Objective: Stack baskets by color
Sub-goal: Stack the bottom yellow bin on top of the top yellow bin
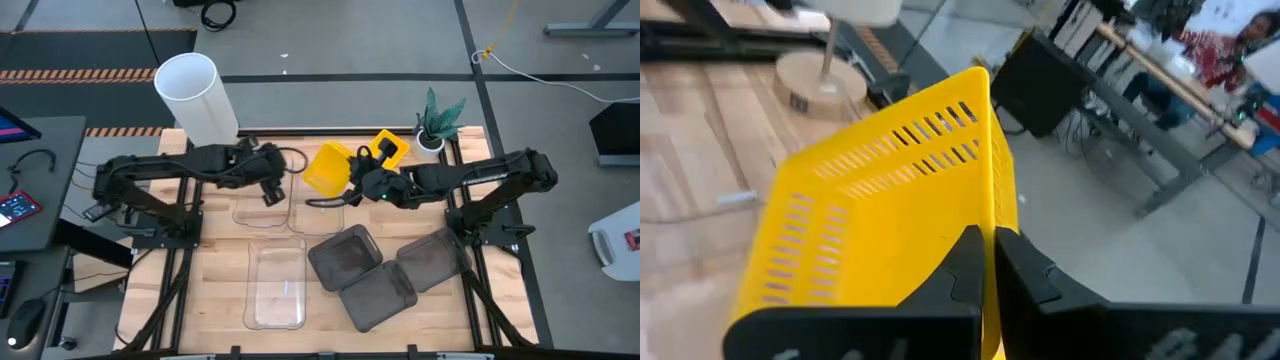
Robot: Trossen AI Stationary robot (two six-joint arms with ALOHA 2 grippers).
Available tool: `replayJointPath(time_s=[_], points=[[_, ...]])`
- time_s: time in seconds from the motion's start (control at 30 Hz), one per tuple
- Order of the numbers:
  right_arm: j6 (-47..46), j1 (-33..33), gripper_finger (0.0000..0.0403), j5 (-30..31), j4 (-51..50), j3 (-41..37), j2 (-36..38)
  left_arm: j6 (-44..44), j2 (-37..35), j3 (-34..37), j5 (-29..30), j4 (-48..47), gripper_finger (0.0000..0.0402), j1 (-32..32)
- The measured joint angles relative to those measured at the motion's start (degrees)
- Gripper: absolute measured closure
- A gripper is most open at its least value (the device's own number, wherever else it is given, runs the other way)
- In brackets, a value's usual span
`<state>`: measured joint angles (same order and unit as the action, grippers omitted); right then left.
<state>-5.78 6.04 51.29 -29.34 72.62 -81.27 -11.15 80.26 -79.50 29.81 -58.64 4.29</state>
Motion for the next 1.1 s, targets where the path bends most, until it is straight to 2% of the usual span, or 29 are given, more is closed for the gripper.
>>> replayJointPath(time_s=[0.23,0.4,0.57,0.8,1.1], points=[[-4.4,-0.9,0.0391,-1.5,-9.4,0.0,1.5,-4.7,-12.3,13.6,-1.0,5.5,0.0218,-1.1],[-6.1,-3.2,0.0391,-1.9,-14.4,0.0,2.5,-7.4,-18.1,18.3,-1.6,8.0,0.0227,-3.2],[-3.0,-7.3,0.0391,-2.1,-17.0,0.0,3.4,-9.3,-22.8,21.2,-0.7,10.2,0.0235,-6.0],[1.5,-16.3,0.0391,-7.4,-21.3,0.0,4.8,-12.3,-27.6,24.1,-0.2,11.9,0.0248,-10.6],[11.6,-30.1,0.0391,-17.2,-18.0,-1.3,5.1,-17.5,-31.9,30.6,0.0,14.5,0.0259,-17.9]])
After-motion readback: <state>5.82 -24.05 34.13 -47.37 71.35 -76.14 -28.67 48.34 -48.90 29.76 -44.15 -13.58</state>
